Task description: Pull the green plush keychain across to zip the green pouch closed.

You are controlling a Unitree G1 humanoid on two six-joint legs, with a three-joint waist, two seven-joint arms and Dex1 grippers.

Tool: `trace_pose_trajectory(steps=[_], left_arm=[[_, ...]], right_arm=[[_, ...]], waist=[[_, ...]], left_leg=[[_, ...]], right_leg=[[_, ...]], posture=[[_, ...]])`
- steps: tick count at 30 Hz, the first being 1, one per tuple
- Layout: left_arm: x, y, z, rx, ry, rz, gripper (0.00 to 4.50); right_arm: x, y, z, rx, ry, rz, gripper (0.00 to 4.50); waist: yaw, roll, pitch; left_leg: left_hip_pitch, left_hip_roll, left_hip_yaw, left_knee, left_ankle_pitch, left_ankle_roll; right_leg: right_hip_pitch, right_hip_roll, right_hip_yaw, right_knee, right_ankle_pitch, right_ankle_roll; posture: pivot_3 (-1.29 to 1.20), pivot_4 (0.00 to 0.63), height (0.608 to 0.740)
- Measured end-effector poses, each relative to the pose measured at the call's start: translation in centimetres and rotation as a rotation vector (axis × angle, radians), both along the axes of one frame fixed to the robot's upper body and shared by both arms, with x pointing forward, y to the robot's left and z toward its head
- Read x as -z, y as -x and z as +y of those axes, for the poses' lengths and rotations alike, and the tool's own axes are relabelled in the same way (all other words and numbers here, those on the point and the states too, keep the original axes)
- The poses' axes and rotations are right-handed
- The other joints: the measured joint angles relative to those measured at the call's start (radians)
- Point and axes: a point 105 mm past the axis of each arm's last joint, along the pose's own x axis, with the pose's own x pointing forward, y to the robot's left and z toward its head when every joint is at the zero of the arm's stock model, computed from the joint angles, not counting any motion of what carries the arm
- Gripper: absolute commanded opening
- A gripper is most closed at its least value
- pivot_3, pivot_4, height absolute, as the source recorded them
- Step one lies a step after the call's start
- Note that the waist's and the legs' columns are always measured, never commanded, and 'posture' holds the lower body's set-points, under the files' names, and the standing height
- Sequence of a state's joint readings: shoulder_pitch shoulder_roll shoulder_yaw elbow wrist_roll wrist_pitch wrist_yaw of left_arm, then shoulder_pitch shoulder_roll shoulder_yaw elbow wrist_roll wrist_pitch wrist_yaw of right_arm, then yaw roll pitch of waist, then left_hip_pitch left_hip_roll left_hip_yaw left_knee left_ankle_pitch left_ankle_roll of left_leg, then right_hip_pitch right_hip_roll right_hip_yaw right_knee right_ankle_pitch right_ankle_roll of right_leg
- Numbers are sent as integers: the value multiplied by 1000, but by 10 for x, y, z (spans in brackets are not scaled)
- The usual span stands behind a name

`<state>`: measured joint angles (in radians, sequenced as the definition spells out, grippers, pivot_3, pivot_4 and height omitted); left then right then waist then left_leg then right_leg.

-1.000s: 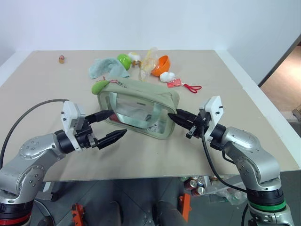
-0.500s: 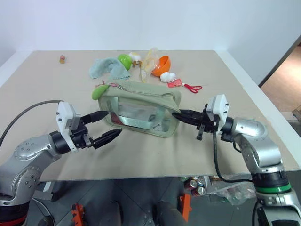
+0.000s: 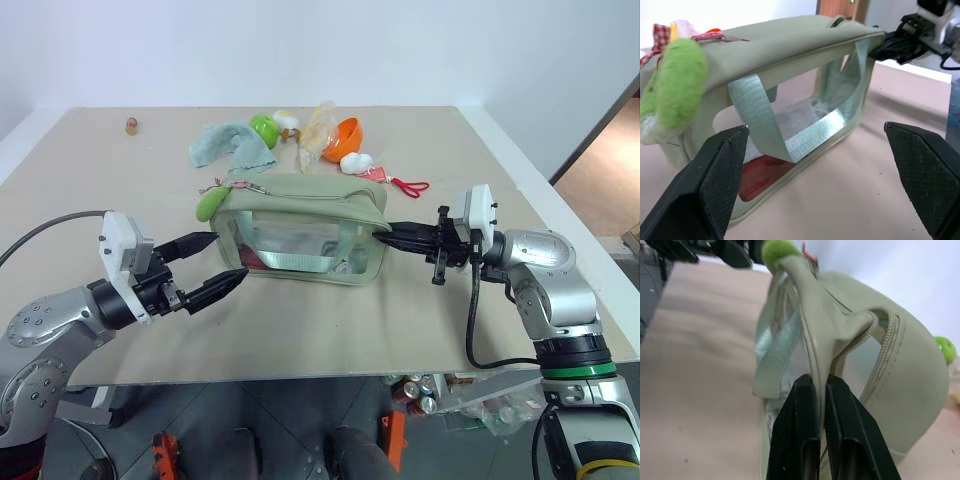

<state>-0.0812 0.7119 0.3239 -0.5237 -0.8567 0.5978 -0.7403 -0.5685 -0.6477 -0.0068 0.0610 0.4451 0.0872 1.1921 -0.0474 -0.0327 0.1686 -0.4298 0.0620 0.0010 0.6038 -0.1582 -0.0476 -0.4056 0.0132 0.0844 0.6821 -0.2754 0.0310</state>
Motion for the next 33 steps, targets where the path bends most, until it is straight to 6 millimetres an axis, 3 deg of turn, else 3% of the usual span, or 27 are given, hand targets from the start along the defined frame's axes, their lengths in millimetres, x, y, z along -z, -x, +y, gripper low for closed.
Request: trace_pose_trajectory(steps=[5,11,17,23,24,32,33], left_arm=[[-6,-1,5,-34,21,-15,4500],[-26,-3,32,-150,73,-65,4500],[-36,-21,52,-228,55,-107,4500],[-35,-48,39,-156,62,-105,4500],[-33,-52,34,-129,59,-95,3926],[-24,-71,20,-24,32,-68,1326],[-24,-72,18,-14,29,-71,782]], right_arm=[[11,-6,-6,66,95,-21,57],[14,-9,-7,100,116,-29,57],[15,-12,-9,120,125,-39,57],[14,-13,-9,136,124,-47,57],[15,-13,-9,141,122,-45,0],[17,-9,-10,157,125,-57,0],[17,-9,-10,159,127,-58,0]], waist=[[-1,0,0],[-1,0,0],[0,0,0],[0,0,0],[0,0,0],[0,0,0],[0,0,0]], left_leg=[[1,0,1,0,0,0],[2,1,1,0,0,0],[2,1,1,1,1,0],[2,1,1,1,1,0],[2,0,1,1,1,0],[1,0,1,0,1,0],[1,0,1,0,1,0]], right_leg=[[0,0,0,0,0,0],[1,1,0,1,1,-1],[1,1,0,1,2,-1],[2,1,0,1,2,0],[2,1,1,1,2,0],[1,1,1,1,2,1],[1,1,1,1,2,0]], posture=[[0,150,740],[0,150,740],[0,150,740],[0,150,740],[0,150,740],[0,150,740],[0,150,740]])
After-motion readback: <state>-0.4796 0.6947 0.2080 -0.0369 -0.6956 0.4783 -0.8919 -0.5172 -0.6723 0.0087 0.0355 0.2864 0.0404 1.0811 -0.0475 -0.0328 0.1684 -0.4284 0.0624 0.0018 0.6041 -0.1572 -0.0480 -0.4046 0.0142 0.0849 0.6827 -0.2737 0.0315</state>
